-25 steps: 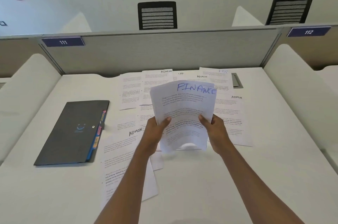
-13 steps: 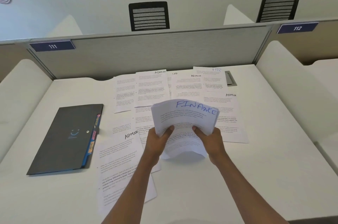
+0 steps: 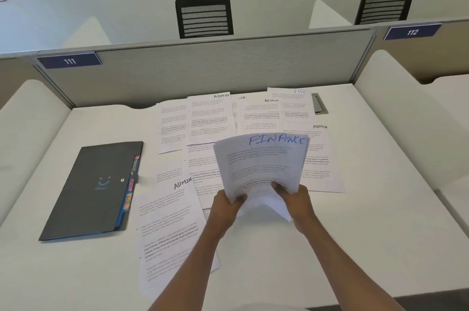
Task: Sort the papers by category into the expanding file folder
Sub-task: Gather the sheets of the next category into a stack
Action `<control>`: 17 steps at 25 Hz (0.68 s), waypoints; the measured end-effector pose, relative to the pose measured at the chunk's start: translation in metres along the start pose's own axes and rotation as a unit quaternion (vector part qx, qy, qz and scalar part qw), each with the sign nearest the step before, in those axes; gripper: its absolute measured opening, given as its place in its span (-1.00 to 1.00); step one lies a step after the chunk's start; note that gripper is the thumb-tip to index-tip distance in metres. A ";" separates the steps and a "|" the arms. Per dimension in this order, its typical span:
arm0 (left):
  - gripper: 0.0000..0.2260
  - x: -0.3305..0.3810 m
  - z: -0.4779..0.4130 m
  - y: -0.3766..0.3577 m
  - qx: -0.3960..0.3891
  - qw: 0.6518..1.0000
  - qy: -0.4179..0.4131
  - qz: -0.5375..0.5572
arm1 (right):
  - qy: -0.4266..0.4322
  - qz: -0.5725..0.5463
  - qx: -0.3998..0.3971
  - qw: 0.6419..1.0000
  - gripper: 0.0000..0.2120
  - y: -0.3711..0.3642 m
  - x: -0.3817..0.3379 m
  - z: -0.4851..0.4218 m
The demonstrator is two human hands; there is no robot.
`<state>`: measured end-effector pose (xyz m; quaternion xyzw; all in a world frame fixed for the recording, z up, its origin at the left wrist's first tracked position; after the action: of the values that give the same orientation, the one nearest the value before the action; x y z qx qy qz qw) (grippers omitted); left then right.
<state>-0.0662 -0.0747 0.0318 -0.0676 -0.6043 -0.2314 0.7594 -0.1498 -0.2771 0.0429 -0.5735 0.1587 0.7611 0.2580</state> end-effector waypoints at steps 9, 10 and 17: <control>-0.80 0.000 0.009 0.030 -0.087 0.993 0.053 0.052 | -0.021 0.021 -0.010 1.000 -0.71 0.015 -0.009 -0.003; -0.79 0.000 0.009 0.034 -0.082 0.994 0.056 0.054 | -0.021 0.018 -0.011 1.000 -0.73 0.012 -0.008 -0.003; -0.73 0.004 0.021 0.078 -0.133 0.984 0.079 0.084 | 0.003 0.056 0.004 0.998 -0.78 -0.030 -0.011 -0.003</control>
<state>-0.0503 0.0011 0.0551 -0.2002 -0.4981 -0.2495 0.8059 -0.1277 -0.2564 0.0538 -0.5646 0.1946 0.7723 0.2166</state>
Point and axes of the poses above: each hand's wrist, its own z-axis away from the middle knuckle, its own y-axis out of the back of the hand, x = y × z, the point moved 2 cm from there along -z, towards the middle knuckle
